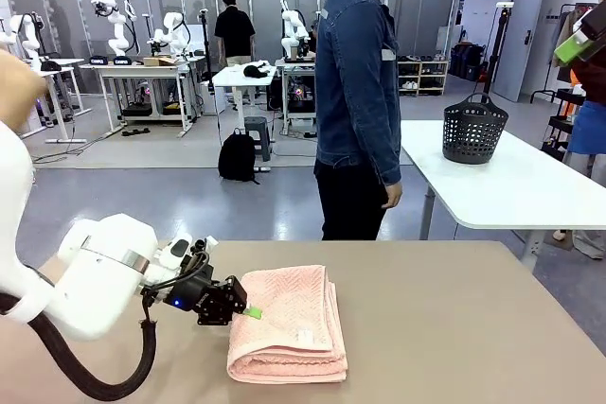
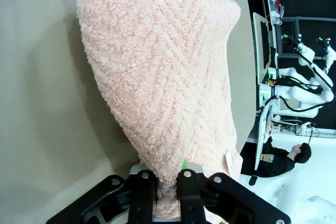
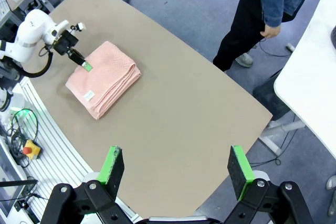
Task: Fold the towel.
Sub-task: Pick up the 100 cm Hotel Towel and place it on the left side of the table.
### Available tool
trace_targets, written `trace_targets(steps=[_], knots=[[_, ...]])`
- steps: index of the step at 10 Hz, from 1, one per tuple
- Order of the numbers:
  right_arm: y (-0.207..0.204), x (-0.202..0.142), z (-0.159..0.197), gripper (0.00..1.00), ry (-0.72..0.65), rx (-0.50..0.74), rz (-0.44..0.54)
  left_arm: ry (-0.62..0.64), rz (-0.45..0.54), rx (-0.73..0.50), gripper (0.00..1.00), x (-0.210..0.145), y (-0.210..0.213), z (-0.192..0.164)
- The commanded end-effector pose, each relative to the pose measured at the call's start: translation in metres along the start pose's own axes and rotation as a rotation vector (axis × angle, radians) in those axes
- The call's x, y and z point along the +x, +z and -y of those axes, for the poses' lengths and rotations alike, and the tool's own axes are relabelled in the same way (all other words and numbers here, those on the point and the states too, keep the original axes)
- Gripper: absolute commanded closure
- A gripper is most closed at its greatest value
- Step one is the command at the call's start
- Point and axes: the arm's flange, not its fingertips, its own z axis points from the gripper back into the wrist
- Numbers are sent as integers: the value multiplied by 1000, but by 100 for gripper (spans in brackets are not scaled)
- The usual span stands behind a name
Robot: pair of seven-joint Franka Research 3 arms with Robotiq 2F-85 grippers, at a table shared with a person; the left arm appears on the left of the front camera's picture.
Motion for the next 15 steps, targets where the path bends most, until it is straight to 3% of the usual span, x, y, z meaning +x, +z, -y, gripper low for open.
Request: trace_targets(steps=[1, 4, 5, 6, 7, 11, 15], knots=[[1, 0, -2, 0, 3, 2, -10, 11, 8, -5, 100, -1, 0, 0], [1, 0, -2, 0, 3, 2, -10, 11, 8, -5, 100, -1, 0, 0], [1, 0, -2, 0, 3, 2, -10, 1, 0, 0, 85, 0, 0, 0], [1, 0, -2, 0, 3, 2, -10, -5, -68, 36, 86, 17, 43, -16], [1, 0, -2, 0, 3, 2, -10, 4, -76, 53, 86, 26, 80, -34], [1, 0, -2, 0, 3, 2, -10, -33, -29, 39, 86, 33, 212, -107], [1, 0, -2, 0, 3, 2, -10, -22, 29, 164, 86, 34, 299, -167]])
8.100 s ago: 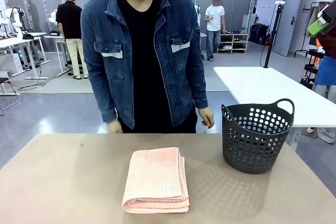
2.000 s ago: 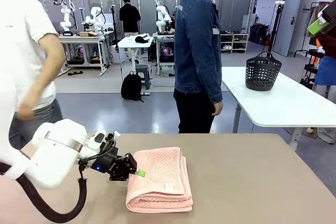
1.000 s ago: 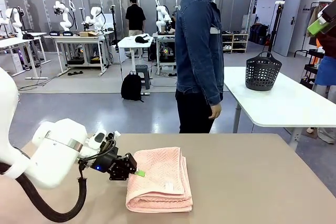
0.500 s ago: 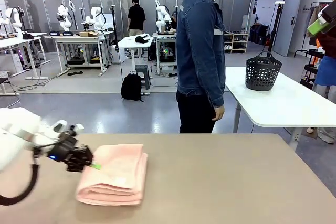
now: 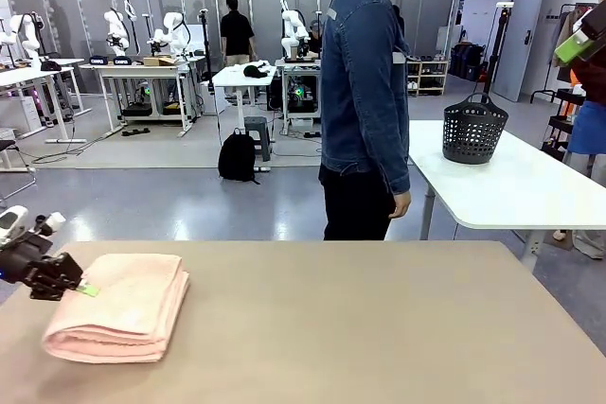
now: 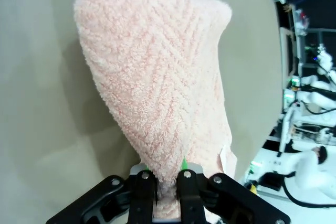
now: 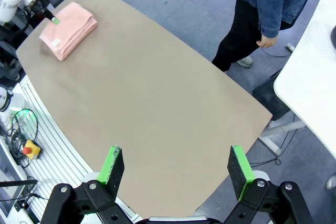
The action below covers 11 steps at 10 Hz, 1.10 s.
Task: Fold the towel.
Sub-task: Pick up the 100 cm Hotel Towel and place it on the left side of the table.
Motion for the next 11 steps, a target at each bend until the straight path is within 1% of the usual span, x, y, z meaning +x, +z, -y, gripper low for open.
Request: trace_targets(steps=[1, 3, 4, 5, 6, 7, 8, 10, 11], knots=[[1, 0, -2, 0, 3, 2, -11, -26, -13, 24, 86, 5, 20, -22], [1, 0, -2, 0, 3, 2, -11, -17, -46, 115, 86, 4, 29, -41], [1, 0, -2, 0, 3, 2, -11, -14, -44, 132, 86, 6, 28, -43], [1, 0, -2, 0, 3, 2, -11, -18, -43, 138, 79, 5, 28, -42], [1, 0, -2, 0, 3, 2, -11, -29, -49, 148, 41, 4, 30, -39], [1, 0, -2, 0, 3, 2, -11, -33, -38, 154, 33, 3, 33, -36], [1, 0, -2, 0, 3, 2, -11, -39, -21, 155, 0, 1, 39, -31], [1, 0, -2, 0, 3, 2, -11, -48, 7, 179, 0, -5, 51, -23], [1, 0, -2, 0, 3, 2, -11, -54, 25, 205, 7, -8, 60, -18]])
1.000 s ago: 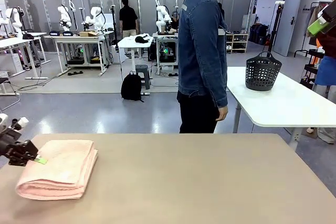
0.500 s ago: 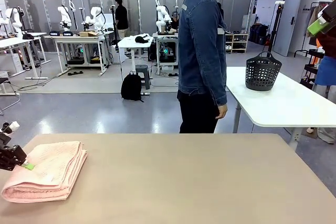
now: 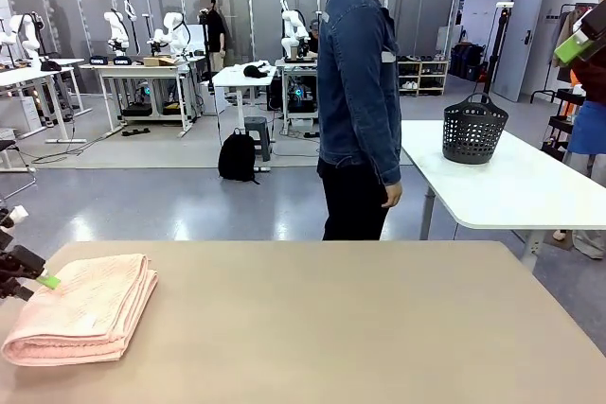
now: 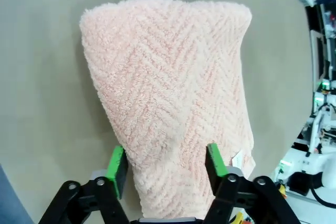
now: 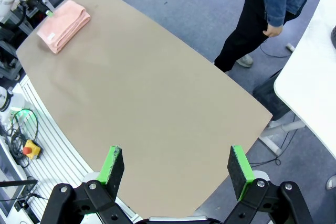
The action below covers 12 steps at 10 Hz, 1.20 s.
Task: Fold the towel.
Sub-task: Pick up the 100 cm Hotel Towel and place it on the left side of the table.
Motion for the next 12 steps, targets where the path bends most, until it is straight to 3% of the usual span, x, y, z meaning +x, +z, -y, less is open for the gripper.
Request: trace_targets(steps=[1, 4, 5, 12], knots=[[1, 0, -2, 0, 3, 1, -11, -11, 33, 61, 0, -13, 20, 13], [1, 0, -2, 0, 3, 1, -11, -16, 43, 85, 0, -22, 24, 28], [1, 0, -2, 0, 3, 1, -11, -30, 54, 46, 0, -8, 29, 17], [1, 0, -2, 0, 3, 1, -11, -30, 54, 46, 0, -8, 29, 17]])
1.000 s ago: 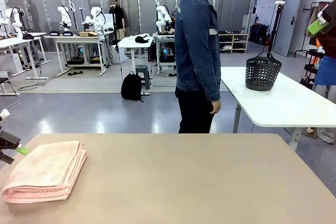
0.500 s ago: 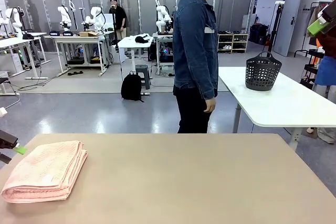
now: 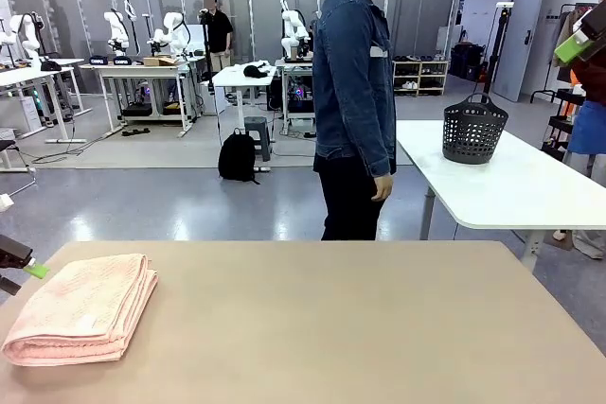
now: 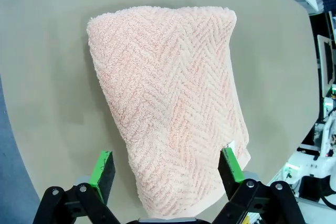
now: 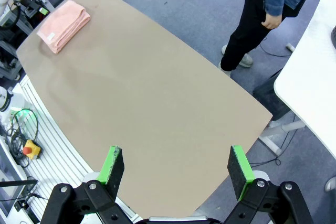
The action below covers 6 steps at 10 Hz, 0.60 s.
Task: Fold the towel.
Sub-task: Pick up the 100 cm Hotel Towel and place it on the left side of the table.
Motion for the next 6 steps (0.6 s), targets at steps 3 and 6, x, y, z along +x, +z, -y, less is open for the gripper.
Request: trace_targets(steps=[3, 6], knots=[[1, 0, -2, 0, 3, 1, -11, 1, 1, -7, 0, 4, 1, -2], [1, 0, -2, 0, 3, 1, -11, 1, 1, -7, 0, 4, 1, -2]])
